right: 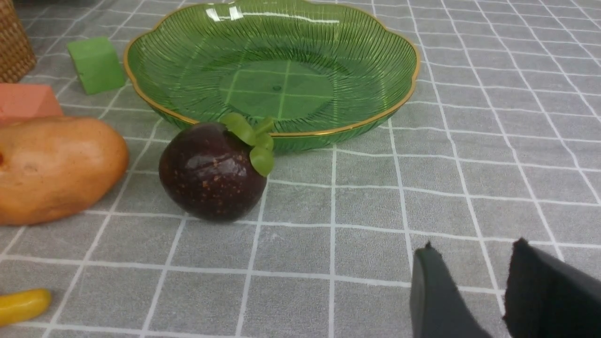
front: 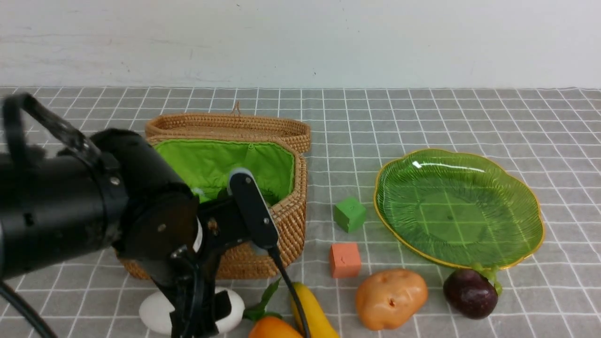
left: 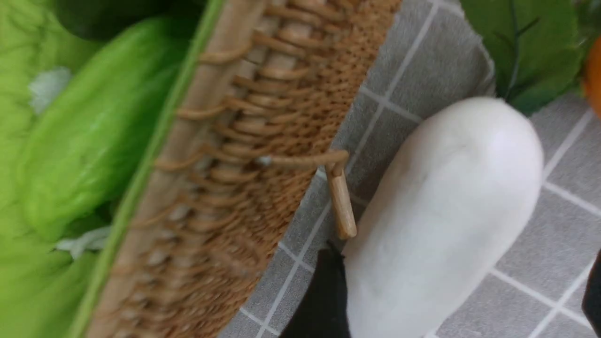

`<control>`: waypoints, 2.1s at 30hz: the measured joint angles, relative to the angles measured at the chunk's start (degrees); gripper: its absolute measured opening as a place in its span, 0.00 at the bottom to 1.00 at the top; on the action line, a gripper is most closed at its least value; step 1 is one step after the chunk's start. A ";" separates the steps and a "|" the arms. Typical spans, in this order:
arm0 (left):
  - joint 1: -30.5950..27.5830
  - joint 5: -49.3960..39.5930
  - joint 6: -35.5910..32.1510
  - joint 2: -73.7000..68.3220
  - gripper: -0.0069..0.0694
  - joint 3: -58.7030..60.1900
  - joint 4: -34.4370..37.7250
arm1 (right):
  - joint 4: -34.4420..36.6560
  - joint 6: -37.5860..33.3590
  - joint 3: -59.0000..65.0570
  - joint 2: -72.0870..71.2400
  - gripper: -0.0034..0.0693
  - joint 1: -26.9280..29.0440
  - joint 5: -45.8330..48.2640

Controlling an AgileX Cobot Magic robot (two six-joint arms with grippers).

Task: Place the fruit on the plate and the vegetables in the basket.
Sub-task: Take a daikon with your left arm and place it on the basket on the left.

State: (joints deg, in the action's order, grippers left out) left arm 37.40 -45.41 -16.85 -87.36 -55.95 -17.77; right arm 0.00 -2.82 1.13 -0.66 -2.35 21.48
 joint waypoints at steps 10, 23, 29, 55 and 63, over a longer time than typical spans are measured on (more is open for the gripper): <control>0.00 2.97 0.16 -10.01 0.85 0.71 -1.48 | 0.00 0.00 0.00 0.00 0.38 0.00 0.00; 0.00 -5.74 -1.15 -6.86 0.79 0.08 -1.09 | 0.00 0.00 0.00 0.00 0.38 0.00 0.00; 0.00 -8.52 -3.05 4.31 0.79 -2.43 -1.08 | 0.00 0.00 0.00 0.00 0.38 0.00 0.00; -17.06 41.64 33.12 -1.94 0.79 -4.86 -11.99 | 0.00 0.00 0.00 0.00 0.38 0.00 0.00; -17.06 39.98 39.96 -3.54 0.88 -4.86 -11.99 | 0.00 0.00 0.00 0.00 0.38 0.00 0.00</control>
State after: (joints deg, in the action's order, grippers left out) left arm 20.34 -5.43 23.11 -90.91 -60.80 -29.75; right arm 0.00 -2.82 1.13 -0.66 -2.35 21.48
